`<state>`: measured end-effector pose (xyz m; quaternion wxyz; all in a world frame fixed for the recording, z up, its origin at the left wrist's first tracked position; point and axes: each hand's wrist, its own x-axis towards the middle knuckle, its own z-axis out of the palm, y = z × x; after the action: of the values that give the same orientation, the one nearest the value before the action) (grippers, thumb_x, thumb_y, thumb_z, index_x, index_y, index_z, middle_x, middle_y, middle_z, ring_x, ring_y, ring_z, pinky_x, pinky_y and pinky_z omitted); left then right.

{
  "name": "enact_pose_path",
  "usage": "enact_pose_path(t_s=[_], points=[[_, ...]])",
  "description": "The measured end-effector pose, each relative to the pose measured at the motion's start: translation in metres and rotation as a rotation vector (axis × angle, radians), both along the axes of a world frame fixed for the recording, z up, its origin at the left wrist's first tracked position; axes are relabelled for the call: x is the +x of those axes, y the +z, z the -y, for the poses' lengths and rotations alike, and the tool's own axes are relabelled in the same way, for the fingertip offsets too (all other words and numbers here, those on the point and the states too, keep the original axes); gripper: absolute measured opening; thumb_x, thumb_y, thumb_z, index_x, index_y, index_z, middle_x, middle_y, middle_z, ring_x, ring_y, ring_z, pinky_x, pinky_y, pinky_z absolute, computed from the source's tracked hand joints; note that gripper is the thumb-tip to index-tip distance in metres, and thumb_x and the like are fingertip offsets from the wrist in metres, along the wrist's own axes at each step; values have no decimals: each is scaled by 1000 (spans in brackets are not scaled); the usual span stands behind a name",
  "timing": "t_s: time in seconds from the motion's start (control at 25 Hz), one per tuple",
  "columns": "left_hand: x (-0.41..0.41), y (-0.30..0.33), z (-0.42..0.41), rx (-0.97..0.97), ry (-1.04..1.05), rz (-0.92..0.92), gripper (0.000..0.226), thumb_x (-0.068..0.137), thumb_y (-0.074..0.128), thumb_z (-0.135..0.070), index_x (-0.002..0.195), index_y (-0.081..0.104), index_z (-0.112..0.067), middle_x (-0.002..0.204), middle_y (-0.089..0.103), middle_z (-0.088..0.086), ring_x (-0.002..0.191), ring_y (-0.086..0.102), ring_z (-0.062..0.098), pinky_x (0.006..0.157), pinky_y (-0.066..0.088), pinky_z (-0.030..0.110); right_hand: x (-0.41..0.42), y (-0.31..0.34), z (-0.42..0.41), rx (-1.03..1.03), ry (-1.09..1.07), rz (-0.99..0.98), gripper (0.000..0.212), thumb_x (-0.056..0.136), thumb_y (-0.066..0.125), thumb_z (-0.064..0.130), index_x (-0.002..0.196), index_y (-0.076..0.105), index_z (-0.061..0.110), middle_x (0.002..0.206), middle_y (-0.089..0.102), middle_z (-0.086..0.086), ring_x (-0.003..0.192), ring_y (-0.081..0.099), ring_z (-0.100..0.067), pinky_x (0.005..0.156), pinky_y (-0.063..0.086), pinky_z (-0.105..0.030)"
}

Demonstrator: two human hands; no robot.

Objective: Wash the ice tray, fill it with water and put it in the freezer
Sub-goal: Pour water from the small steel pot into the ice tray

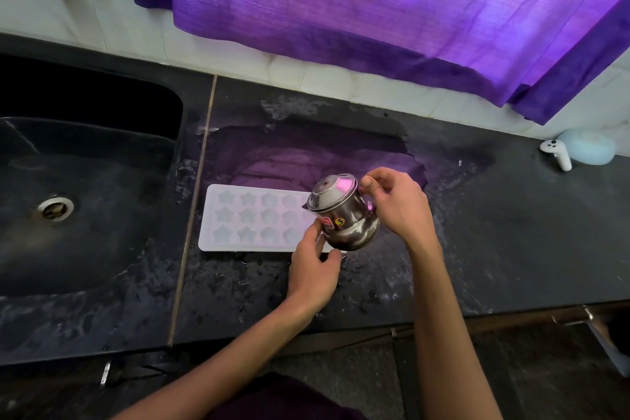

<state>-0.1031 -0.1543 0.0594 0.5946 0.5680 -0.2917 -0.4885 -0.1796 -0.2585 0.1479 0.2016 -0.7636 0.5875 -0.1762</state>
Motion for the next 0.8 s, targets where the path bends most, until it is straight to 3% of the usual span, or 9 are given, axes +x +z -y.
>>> enact_pose_path(t_s=[0.08,0.2,0.4,0.64,0.8], points=[[-3,1,-2,7,44,28,56,90,49,4,139,44,-22,120,51,-20,118,45,-4,96,38,16,-4,-1,-4,-1,1,42,14,94,53,36,81,59,33,77,66,17,83,63,-10,75,37,-27],[-7,2,-7,37,125,58,48,89,50,2,131,53,-22,111,56,-21,110,52,-2,93,43,21,-11,-3,-9,-3,19,81,13,93,55,34,81,60,33,74,65,18,74,62,-7,77,45,-29],[-10,5,-16,89,148,20,40,88,49,3,107,58,-32,92,58,-32,97,57,-7,75,40,2,-13,-5,-18,-26,16,20,13,93,55,36,80,58,35,70,61,19,70,56,-2,72,35,-26],[-9,5,-23,144,137,0,42,89,49,4,126,57,-14,107,59,-14,98,53,-6,80,39,2,-7,-7,-25,-6,15,-53,14,92,55,36,86,65,30,78,67,13,87,62,-14,75,40,-30],[-7,5,-24,162,120,-33,42,89,50,4,127,56,-12,117,62,-6,100,53,-2,91,40,14,-3,-9,-27,-8,18,-73,14,93,54,37,88,66,29,84,71,9,90,63,-17,79,43,-32]])
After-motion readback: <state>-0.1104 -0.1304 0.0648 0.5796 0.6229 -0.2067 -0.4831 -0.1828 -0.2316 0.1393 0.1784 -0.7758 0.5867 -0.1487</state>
